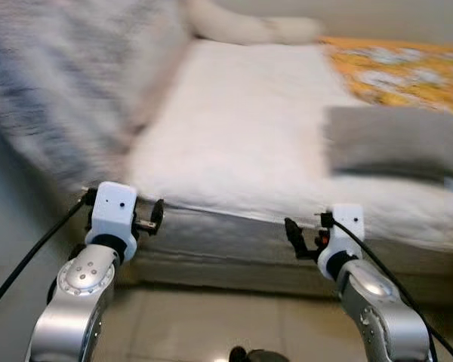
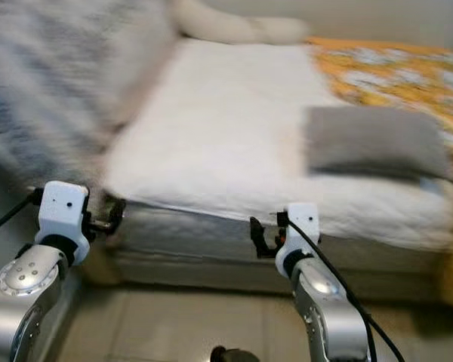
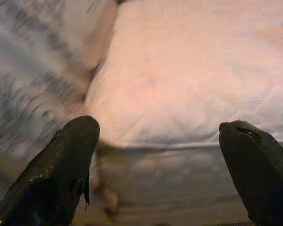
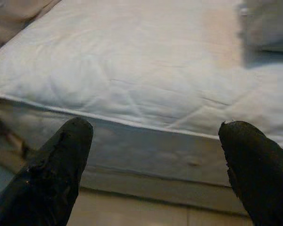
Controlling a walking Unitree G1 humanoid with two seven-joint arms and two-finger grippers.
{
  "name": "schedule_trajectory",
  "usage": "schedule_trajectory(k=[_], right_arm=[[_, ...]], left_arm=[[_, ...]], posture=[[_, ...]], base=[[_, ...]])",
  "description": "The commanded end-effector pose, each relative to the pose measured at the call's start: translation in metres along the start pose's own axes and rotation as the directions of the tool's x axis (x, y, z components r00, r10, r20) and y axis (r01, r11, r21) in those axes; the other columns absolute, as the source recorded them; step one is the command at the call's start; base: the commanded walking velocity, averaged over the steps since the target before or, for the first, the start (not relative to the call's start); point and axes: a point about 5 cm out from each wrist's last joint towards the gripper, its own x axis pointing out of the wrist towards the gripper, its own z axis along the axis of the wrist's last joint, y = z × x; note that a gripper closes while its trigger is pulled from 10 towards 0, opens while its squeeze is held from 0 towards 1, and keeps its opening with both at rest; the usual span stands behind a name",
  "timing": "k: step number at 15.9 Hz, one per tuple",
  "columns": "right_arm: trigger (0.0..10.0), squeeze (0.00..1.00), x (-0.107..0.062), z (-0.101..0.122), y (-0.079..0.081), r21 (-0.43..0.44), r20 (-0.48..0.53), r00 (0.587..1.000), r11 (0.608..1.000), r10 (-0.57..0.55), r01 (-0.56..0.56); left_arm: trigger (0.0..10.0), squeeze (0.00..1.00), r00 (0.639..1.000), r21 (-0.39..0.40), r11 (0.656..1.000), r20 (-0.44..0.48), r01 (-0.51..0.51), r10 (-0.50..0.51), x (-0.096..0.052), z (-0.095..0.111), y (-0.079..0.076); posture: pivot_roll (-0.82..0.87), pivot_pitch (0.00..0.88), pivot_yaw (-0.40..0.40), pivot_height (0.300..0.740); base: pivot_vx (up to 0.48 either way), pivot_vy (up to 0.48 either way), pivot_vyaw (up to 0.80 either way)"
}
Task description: Clean up the room
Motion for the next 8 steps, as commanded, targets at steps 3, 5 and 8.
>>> schedule_trajectory(k=[3,5,8], right_arm=[[10.0,0.00,0.0019,0.0044,0.0008,-0.013,0.010,1.000,1.000,0.000,0.000],[10.0,0.00,0.0023,0.0049,0.0007,-0.017,0.011,1.000,1.000,-0.001,0.001],[10.0,0.00,0.0055,0.0126,0.0001,-0.034,0.034,0.999,0.999,0.002,-0.001]], left_arm=[[10.0,0.00,1.000,0.001,1.000,0.020,-0.004,0.004,0.0012,0.0018,0.0019],[10.0,0.00,1.000,-0.027,0.999,0.015,-0.016,0.017,0.0016,0.0015,0.0036],[10.0,0.00,1.000,-0.057,0.998,-0.001,-0.028,0.028,0.0037,-0.0013,0.0033]], posture=[[-0.07,0.000,-0.026,0.740],[-0.08,0.000,-0.021,0.740],[-0.08,0.000,-0.019,0.740]], base=[[0.000,0.000,-0.75],[0.000,0.000,-0.76],[0.000,0.000,-0.68]])
